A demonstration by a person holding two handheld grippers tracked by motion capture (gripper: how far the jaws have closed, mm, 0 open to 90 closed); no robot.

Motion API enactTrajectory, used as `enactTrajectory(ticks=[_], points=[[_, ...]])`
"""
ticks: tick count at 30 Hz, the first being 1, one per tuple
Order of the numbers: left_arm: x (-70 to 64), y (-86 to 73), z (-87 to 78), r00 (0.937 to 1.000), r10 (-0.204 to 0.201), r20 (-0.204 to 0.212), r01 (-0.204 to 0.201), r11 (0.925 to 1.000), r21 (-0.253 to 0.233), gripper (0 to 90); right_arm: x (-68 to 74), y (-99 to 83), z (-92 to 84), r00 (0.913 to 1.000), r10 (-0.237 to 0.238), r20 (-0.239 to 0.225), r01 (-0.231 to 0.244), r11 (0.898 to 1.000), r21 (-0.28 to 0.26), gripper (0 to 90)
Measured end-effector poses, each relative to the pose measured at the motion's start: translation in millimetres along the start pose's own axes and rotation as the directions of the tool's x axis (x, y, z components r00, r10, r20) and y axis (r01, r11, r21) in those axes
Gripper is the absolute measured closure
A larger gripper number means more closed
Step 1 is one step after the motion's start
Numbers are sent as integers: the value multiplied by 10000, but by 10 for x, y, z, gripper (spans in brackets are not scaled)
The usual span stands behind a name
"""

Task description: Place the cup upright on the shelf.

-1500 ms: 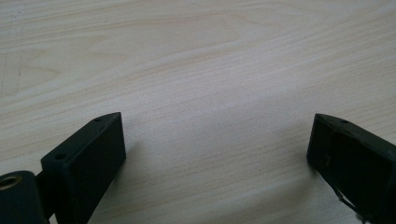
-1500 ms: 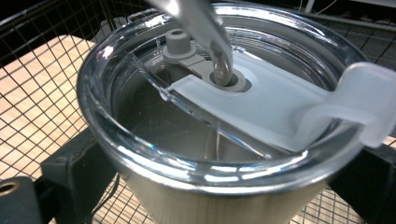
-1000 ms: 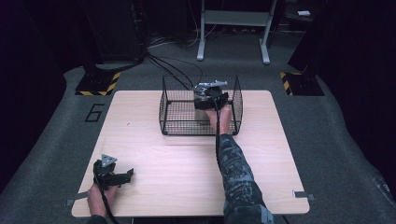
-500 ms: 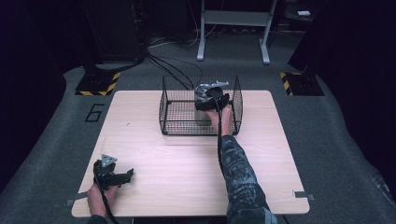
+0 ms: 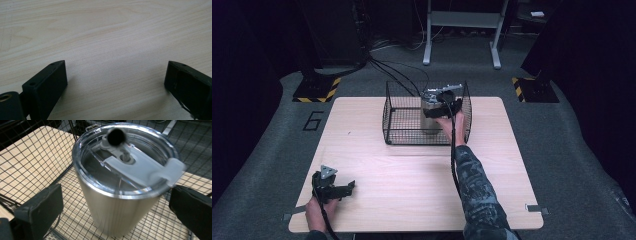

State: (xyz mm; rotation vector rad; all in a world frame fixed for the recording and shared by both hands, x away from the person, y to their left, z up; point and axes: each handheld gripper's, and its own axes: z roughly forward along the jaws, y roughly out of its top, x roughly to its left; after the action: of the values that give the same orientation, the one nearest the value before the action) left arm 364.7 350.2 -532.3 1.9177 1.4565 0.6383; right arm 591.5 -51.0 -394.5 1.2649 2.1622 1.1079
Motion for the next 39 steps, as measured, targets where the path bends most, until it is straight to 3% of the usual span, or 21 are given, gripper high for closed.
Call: enactTrajectory(ticks=[7,13,15,23,25,26,27,32,38,39], points=[[0,0,-1,10000,1,2,-1,10000,8,46,0,11,-200,9998,-184,32,183,9998,96,0],[0,0,-2,10000,-25,48,25,10000,34,45,6,-17,-479,9986,-471,-231,474,9988,105,0],[-2,-1,0,10000,-35,10,35,10000,6,45,20,-34,-625,9959,-840,-328,845,9963,153,0],[0,0,-1,10000,-4,11,4,10000,18,45,81,-96,-1028,9920,-1166,-483,1167,9932,-25,0],[0,0,-1,10000,-27,35,27,10000,32,45,111,-154,-1215,9875,-1500,-484,1495,9887,-123,0],[0,0,-1,10000,-27,35,27,10000,32,45,111,-154,-1215,9875,-1500,-484,1495,9887,-123,0],[0,0,-1,10000,-5,6,5,10000,12,45,135,-208,-1333,9868,-1556,-448,1546,9877,-251,0],[1,0,0,10000,14,11,-14,10000,12,45,151,-381,-1600,9818,-1877,-283,1870,9820,-264,0],[-2,-1,-1,10000,-18,5,18,10000,16,45,106,-618,-1828,9857,-1686,7,1685,9853,-283,0],[0,0,0,10000,-6,8,6,10000,7,45,77,-740,-1898,9875,-1565,157,1569,9873,-233,0]])
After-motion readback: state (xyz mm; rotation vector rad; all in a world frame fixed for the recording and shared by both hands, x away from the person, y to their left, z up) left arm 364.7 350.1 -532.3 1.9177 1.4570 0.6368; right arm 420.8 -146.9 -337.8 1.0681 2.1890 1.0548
